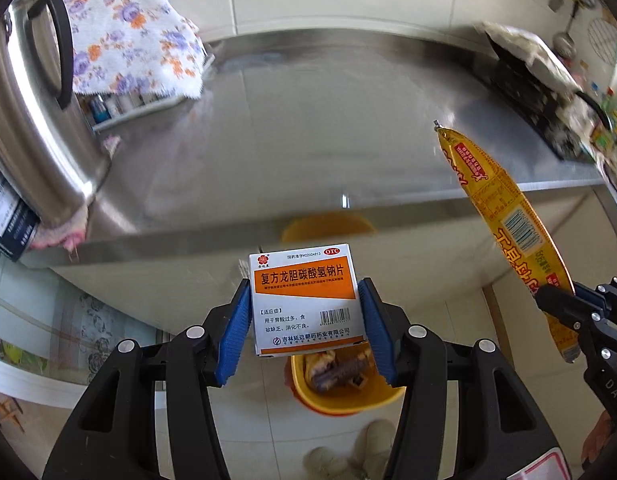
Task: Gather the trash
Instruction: 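Carry the medicine box with the left tool while the right tool carries the sausage to the bin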
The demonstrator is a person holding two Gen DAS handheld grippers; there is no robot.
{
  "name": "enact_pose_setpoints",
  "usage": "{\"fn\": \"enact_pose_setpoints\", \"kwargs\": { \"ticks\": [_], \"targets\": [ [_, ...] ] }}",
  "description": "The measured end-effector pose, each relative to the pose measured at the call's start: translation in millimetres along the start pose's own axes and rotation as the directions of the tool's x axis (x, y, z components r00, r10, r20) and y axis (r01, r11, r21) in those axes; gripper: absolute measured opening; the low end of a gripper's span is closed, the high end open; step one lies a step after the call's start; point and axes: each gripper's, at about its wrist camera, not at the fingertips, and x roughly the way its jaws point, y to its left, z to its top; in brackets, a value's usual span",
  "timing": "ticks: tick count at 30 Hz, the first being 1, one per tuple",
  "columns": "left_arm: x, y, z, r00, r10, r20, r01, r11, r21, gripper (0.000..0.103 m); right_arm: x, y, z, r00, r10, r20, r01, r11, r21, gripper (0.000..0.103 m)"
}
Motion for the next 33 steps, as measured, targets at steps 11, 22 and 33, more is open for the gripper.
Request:
{"fn": "enact_pose_setpoints", "kwargs": {
  "ticks": [11,22,33],
  "targets": [
    [50.1,-7.9,-72.4,0.987,-0.035,-0.159,0.033,0.999,-0.011,0.053,26.3,5.4,-74.8,0.986,0.022,-0.167,-0.021,1.0,0.007,0.008],
    [125.7,-22.2,-117.0,0.954,-0.026,-0.297,0.037,0.999,0.031,0.053,89.1,-3.7,-113.8,0.944,0.067,-0.323,-0.078,0.997,-0.023,0.008],
    [197.6,-25.6,-145.6,0.907,-0.058,-0.417,0.088,0.995,0.053,0.053,166.9,-17.8,-130.7,0.874,0.102,-0.474,-0.081,0.995,0.064,0.008]
  ]
}}
